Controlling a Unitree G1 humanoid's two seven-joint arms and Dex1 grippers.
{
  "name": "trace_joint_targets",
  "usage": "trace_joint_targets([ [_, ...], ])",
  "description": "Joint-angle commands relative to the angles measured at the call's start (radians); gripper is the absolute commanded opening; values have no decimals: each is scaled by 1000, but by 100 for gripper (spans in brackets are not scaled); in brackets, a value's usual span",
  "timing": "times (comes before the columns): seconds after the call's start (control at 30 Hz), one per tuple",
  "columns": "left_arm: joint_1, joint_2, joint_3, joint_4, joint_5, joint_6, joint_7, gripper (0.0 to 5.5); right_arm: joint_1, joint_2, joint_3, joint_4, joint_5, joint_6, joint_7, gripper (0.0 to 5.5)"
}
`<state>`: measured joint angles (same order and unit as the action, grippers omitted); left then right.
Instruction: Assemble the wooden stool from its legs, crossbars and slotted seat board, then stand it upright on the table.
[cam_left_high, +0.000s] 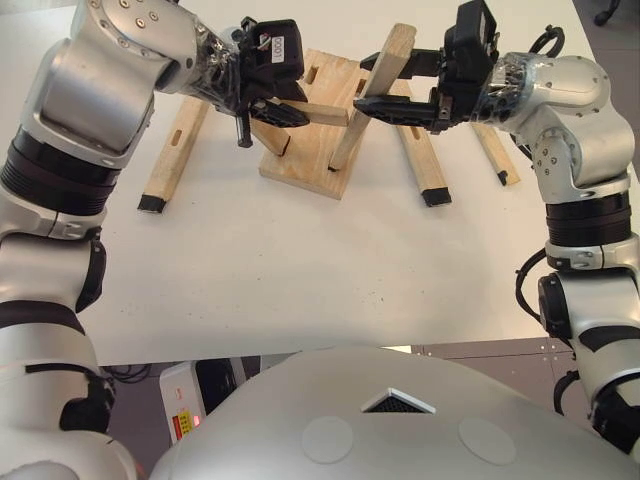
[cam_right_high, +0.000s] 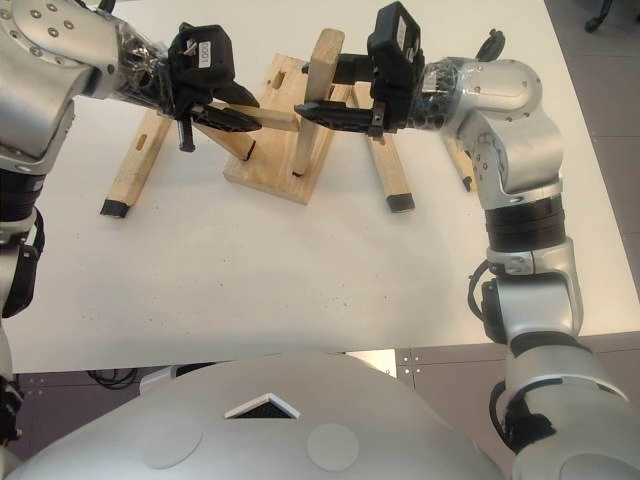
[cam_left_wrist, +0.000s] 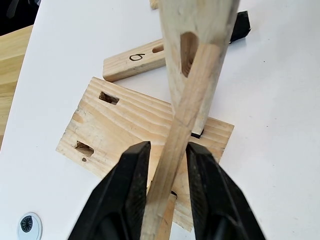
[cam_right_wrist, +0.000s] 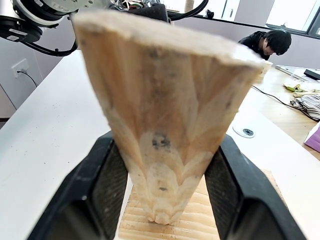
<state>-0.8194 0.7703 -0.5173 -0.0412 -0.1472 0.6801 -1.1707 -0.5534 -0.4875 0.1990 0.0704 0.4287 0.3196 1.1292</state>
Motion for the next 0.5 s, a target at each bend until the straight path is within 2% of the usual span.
trace_joint_targets([
  [0.03,75,40,8,93,30,70,1,103,75,-66,73,-30,-60,11,77,203],
  [0.3,93,19,-6,46,22,93,-15,103,73,-32,87,-29,-78,4,38,204],
  [0.5,134,-40,-64,-32,42,152,25,103,77,10,117,-49,-78,17,2,204],
])
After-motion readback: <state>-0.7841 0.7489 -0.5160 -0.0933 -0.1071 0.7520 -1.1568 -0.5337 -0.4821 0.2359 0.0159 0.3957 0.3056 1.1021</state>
